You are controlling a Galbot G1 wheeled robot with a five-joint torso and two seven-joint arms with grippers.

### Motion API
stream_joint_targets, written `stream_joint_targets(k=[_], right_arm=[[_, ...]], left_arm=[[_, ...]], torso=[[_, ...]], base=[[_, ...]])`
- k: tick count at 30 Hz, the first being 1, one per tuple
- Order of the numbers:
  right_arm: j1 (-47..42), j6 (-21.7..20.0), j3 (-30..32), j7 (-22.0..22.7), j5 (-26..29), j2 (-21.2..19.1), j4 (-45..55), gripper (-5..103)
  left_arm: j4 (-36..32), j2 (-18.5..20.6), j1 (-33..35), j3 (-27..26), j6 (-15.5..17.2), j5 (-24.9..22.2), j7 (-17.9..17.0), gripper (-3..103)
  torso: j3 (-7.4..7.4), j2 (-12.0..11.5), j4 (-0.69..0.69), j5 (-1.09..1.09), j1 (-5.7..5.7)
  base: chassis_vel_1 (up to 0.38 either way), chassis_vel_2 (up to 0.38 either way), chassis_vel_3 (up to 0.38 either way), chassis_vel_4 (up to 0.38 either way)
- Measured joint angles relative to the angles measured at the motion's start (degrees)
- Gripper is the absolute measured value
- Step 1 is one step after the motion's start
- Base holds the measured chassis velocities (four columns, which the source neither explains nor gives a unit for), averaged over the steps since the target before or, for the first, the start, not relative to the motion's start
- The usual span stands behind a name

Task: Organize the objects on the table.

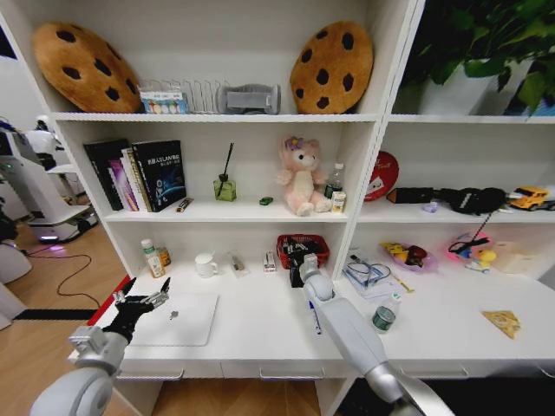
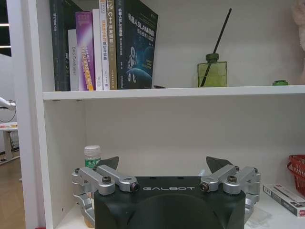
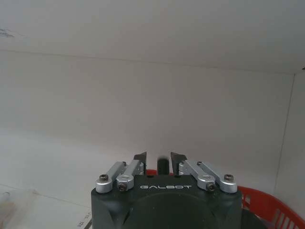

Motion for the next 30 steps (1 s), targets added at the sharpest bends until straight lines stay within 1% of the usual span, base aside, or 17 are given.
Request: stream_joint_targets(k=[1, 3, 4, 6, 7, 10, 11, 14, 15, 17, 18, 21, 22, 24, 25, 27, 30], right_arm=[[-0.4, -0.3, 0.0, 0.3, 0.3, -0.5, 0.9, 33], [-0.4, -0.3, 0.0, 0.3, 0.3, -0.5, 0.9, 33], [-0.8, -0.7, 0.0, 0.7, 0.8, -0.9, 1.7, 39], [-4.0, -3.9, 0.0, 4.6, 5.2, -4.5, 9.4, 61], [-4.0, -3.9, 0.0, 4.6, 5.2, -4.5, 9.4, 61], [-7.3, -6.5, -0.2, 7.6, 8.6, -8.6, 16.9, 77], [-7.3, -6.5, -0.2, 7.6, 8.6, -8.6, 16.9, 77], [-10.8, -9.1, -0.4, 11.4, 11.8, -13.7, 25.9, 92], [-10.8, -9.1, -0.4, 11.4, 11.8, -13.7, 25.9, 92], [-13.6, -11.9, -0.7, 15.8, 15.3, -16.8, 32.4, 99], [-13.6, -11.9, -0.7, 15.8, 15.3, -16.8, 32.4, 99], [-19.1, -16.7, -0.3, 22.3, 28.6, -20.6, 42.8, 100], [-19.1, -16.7, -0.3, 22.3, 28.6, -20.6, 42.8, 100], [-23.8, -20.7, 2.4, 26.9, 37.1, -21.8, 48.2, 100], [-23.8, -20.7, 2.4, 26.9, 37.1, -21.8, 48.2, 100], [-27.2, -22.5, 4.0, 29.8, 39.6, -21.4, 48.9, 100], [-29.4, -22.9, 4.5, 31.5, 39.9, -20.0, 47.3, 100]], left_arm=[[0.0, 0.0, 0.0, 0.0, 0.0, 0.0, 0.0, 100], [0.0, 0.0, 0.0, 0.0, 0.0, 0.0, 0.0, 100], [0.0, 0.0, 0.0, 0.0, 0.0, 0.0, 0.0, 100], [0.0, 0.0, 0.0, 0.0, 0.0, 0.0, 0.0, 100], [0.0, 0.0, 0.0, 0.0, 0.0, 0.0, 0.0, 100], [0.0, 0.0, 0.0, 0.0, 0.0, 0.0, 0.0, 100], [0.0, 0.0, 0.0, 0.0, 0.0, 0.0, 0.0, 100], [0.0, 0.0, 0.0, 0.0, 0.0, 0.0, 0.0, 100], [0.0, 0.0, 0.0, 0.0, 0.0, 0.0, 0.0, 100], [0.0, 0.0, 0.0, 0.0, 0.0, 0.0, 0.0, 100], [0.0, 0.0, 0.0, 0.0, 0.0, 0.0, 0.0, 100], [0.0, 0.0, 0.0, 0.0, 0.0, 0.0, 0.0, 100], [0.0, 0.0, 0.0, 0.0, 0.0, 0.0, 0.0, 100], [0.0, 0.0, 0.0, 0.0, 0.0, 0.0, 0.0, 100], [0.0, 0.0, 0.0, 0.0, 0.0, 0.0, 0.0, 100], [0.0, 0.0, 0.0, 0.0, 0.0, 0.0, 0.0, 100], [0.0, 0.0, 0.0, 0.0, 0.0, 0.0, 0.0, 100]], torso=[[0.0, 0.0, 0.0, 0.0, 0.0], [0.0, 0.0, 0.0, 0.0, 0.0], [0.0, 0.0, 0.0, 0.0, 0.0], [0.0, 0.0, 0.01, 0.01, 0.0], [0.0, 0.0, 0.01, 0.01, 0.0], [0.0, 0.0, 0.0, 0.02, 0.0], [0.0, 0.0, 0.0, 0.02, 0.0], [0.0, 0.0, 0.0, 0.01, 0.0], [0.0, 0.0, 0.0, 0.01, 0.0], [-0.01, 0.0, 0.0, 0.0, 0.0], [-0.01, 0.0, 0.0, 0.0, 0.0], [-0.01, 0.0, 0.0, 0.01, -0.01], [-0.01, 0.0, 0.0, 0.01, -0.01], [-0.01, 0.0, 0.0, 0.0, -0.01], [-0.01, 0.0, 0.0, 0.0, -0.01], [-0.01, 0.0, -0.02, 0.0, -0.01], [-0.01, 0.0, 0.0, 0.0, -0.01]], base=[[0.0, 0.0, 0.0, 0.0], [0.0, 0.0, 0.0, 0.0], [0.0, 0.0, 0.0, 0.0], [0.0, 0.0, 0.0, 0.0], [0.0, 0.0, 0.0, 0.0], [0.0, 0.0, 0.0, 0.0], [0.0, 0.0, 0.0, 0.0], [0.0, 0.0, 0.0, 0.0], [0.0, 0.0, 0.0, 0.0], [0.0, 0.0, 0.0, 0.0], [0.0, 0.0, 0.0, 0.0], [0.0, 0.0, 0.0, 0.0], [0.0, 0.0, 0.0, 0.0], [0.0, 0.0, 0.0, 0.0], [0.0, 0.0, 0.0, 0.0], [0.0, 0.0, 0.0, 0.0], [0.0, 0.0, 0.0, 0.0]])
